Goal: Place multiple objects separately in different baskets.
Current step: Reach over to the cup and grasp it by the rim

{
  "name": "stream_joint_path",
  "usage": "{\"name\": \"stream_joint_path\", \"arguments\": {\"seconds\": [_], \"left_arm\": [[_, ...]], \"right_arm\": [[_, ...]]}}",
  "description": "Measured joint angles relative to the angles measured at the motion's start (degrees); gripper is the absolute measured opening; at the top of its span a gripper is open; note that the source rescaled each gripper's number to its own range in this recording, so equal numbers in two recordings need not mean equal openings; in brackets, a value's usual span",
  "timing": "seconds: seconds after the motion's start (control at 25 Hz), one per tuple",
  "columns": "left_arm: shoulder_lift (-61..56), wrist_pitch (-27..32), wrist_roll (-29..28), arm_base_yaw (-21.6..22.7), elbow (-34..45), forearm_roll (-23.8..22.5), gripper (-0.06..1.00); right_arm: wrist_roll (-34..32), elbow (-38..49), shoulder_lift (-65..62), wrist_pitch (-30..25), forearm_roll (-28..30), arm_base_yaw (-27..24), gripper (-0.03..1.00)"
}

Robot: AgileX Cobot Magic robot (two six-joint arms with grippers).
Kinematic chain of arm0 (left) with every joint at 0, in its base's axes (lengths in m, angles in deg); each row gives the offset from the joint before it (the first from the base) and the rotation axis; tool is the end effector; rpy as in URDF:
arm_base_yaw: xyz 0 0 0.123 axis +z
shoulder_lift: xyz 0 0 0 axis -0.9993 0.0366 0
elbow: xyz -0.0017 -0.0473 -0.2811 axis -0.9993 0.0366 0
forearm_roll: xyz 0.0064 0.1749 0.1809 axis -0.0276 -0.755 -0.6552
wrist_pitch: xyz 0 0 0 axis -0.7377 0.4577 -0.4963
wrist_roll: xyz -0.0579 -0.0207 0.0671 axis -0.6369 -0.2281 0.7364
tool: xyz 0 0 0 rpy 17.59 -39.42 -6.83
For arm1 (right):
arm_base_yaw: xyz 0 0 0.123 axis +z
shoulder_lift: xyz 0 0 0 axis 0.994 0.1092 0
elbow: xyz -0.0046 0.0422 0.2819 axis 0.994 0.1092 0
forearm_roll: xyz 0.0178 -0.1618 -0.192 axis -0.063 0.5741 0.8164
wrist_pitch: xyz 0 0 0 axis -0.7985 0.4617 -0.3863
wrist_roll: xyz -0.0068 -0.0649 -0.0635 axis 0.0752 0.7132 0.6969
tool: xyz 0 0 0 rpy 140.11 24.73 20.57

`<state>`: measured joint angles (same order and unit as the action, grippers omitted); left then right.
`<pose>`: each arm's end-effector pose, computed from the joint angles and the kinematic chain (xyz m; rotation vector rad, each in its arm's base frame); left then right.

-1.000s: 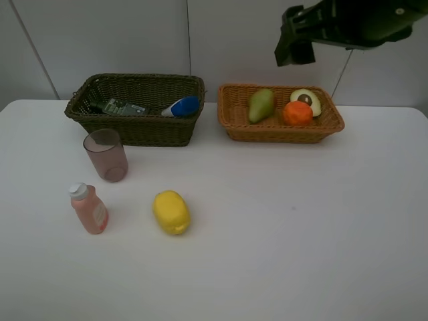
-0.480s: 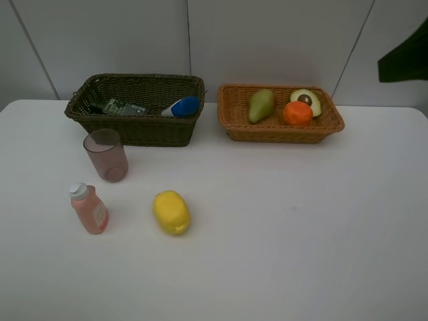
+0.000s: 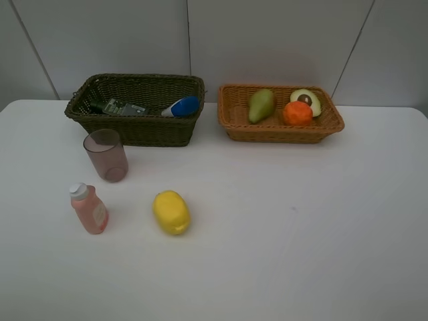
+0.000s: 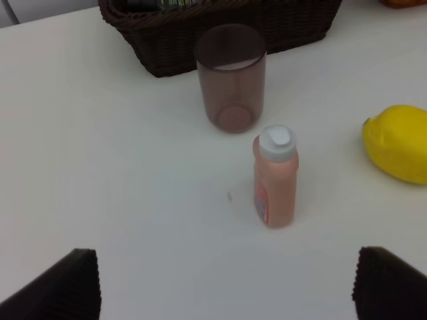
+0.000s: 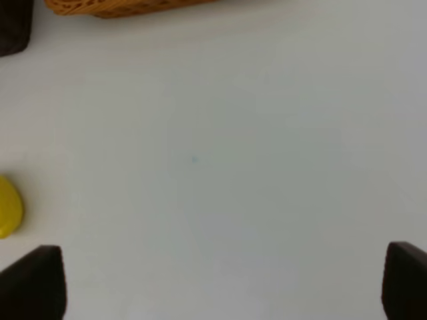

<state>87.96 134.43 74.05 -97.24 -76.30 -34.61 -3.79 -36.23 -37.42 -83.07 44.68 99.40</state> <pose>0.0006 -0.0093 0.2540 0.2977 2.1101 -0.1646 0.0803 0.0184 0.3526 0.2118 2.4663 0.2509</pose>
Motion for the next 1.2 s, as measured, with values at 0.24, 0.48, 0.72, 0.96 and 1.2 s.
{"name": "stream_joint_path", "arguments": {"seconds": [0.24,0.48,0.72,0.96,1.2], "left_arm": [[0.00,0.00,0.00,0.00,0.00,0.00,1.00],[0.00,0.00,0.00,0.00,0.00,0.00,1.00],[0.00,0.00,0.00,0.00,0.00,0.00,1.00],[0.00,0.00,0.00,0.00,0.00,0.00,1.00],[0.00,0.00,0.00,0.00,0.00,0.00,1.00]], "right_arm": [[4.02,0.54,-3.89,0.00,-3.37,-6.85,1.00],[13.13,0.54,-8.63,0.59,-2.13,-7.03,1.00],[16.03,1.99,-8.98,2.00,-1.76,-9.79,1.00],[21.70,11.43,-12.74,11.23,-2.69,-13.19,1.00],[23.74,16.74,-20.57,15.61,-3.33,-13.19,1.00]]}}
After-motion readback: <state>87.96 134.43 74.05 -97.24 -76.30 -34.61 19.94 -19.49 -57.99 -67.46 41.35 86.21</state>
